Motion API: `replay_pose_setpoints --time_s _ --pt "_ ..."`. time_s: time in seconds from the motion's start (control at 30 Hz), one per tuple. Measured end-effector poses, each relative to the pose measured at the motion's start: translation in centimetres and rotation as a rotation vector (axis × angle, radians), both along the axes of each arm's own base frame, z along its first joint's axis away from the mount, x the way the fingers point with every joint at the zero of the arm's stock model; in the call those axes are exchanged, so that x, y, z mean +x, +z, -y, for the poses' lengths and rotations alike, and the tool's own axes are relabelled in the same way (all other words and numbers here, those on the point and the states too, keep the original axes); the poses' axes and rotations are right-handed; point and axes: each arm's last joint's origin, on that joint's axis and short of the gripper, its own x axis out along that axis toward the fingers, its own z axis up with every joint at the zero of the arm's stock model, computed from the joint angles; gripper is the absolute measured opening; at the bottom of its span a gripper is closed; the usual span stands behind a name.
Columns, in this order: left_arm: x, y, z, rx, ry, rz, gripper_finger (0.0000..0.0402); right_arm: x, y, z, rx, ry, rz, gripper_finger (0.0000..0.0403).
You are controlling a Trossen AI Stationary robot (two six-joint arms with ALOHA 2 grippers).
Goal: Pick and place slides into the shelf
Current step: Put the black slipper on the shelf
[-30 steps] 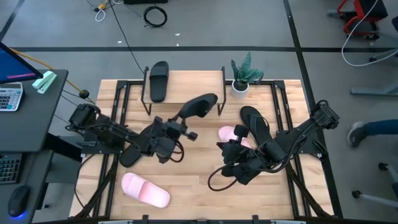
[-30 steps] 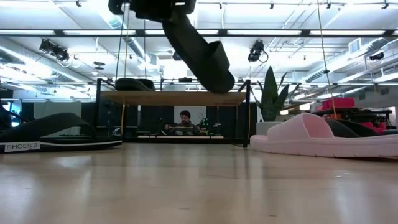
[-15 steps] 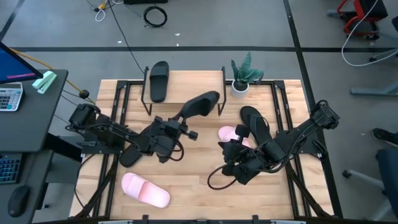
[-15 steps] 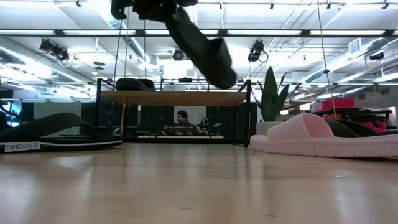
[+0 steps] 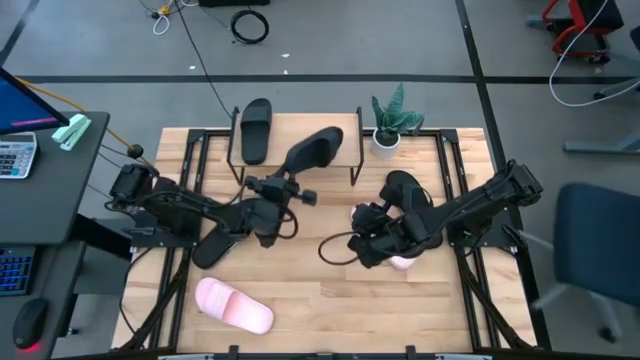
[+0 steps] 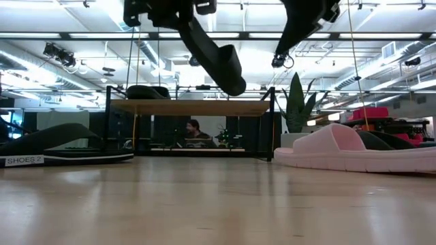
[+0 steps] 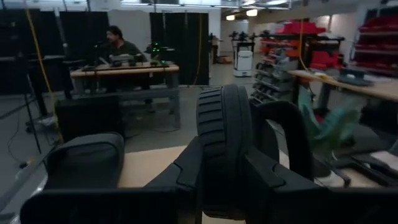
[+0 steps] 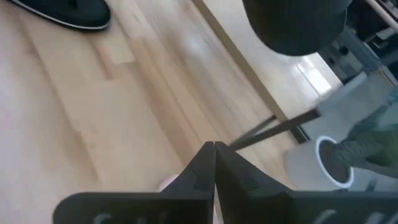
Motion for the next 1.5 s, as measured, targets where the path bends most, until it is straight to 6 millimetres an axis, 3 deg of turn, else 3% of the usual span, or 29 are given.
replay_pose_setpoints --time_s 0.23,0.37,0.63,1.17,1.3,1.5 --pt "0.4 -0.1 -3.6 -0.011 0.091 0.064 0.0070 0.2 0.0 0.2 0.000 -0.005 0.004 0.0014" --pt "0.7 -0.9 -5.0 -0.019 0.044 0.071 0.0081 0.1 0.0 0.2 0.000 -0.001 0.004 0.0014" --pt "0.6 -3.0 -6.1 -0.080 -0.008 0.032 0.0096 0.1 0.0 0.2 -0.013 0.015 -0.015 0.0014" --pt "0.5 -3.0 -6.5 -0.080 -0.035 -0.028 0.0209 0.2 0.1 0.2 -0.025 0.021 -0.024 0.0014" --pt "0.2 -2.5 -6.9 -0.079 -0.001 0.010 0.0209 0.4 0.3 1.3 -0.100 -0.025 -0.014 0.0014" --pt "-0.3 -1.7 -8.0 -0.078 0.045 0.060 0.0182 1.7 0.7 4.9 -0.162 -0.164 0.058 0.0014"
